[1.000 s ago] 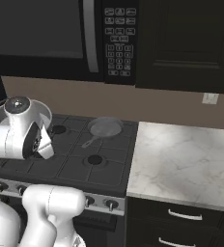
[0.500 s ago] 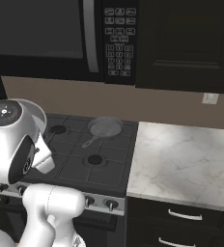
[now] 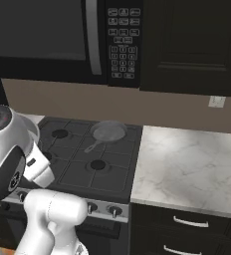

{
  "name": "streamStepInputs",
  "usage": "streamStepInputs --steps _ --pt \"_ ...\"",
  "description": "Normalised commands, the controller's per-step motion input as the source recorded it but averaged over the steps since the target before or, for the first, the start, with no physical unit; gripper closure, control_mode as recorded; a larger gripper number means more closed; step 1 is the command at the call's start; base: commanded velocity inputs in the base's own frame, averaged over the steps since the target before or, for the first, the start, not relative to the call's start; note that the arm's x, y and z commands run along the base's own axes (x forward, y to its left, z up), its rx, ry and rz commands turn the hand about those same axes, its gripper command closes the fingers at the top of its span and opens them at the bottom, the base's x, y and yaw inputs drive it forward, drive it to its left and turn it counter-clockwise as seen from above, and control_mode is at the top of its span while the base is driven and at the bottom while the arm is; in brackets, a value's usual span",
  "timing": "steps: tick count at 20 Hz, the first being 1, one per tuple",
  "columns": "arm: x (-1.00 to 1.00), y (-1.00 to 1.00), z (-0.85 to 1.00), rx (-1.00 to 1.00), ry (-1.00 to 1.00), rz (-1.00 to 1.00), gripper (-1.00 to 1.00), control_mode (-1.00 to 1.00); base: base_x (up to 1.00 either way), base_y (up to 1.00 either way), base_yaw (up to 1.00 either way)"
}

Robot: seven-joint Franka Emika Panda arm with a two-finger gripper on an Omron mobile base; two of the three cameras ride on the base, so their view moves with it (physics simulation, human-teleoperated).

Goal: Move the pot and pan from the stove into the sink.

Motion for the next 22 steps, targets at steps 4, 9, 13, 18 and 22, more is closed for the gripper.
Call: streamStepInputs --steps 4,9,13,18,22 --pt "-0.10 0.00 -0.03 -0.01 0.00 0.00 1.00 1.00 -0.15 -0.02 0.00" --pt "0.00 0.00 0.00 0.00 0.00 0.00 1.00 1.00 -0.80 -0.18 0.02" --pt "0.00 0.00 0.00 0.00 0.00 0.00 1.00 1.00 -0.82 -0.20 0.01" --pt "0.00 0.00 0.00 0.00 0.00 0.00 1.00 1.00 -0.28 -0.05 0.00" --pt "0.00 0.00 0.00 0.00 0.00 0.00 1.00 1.00 -0.07 -0.06 0.15"
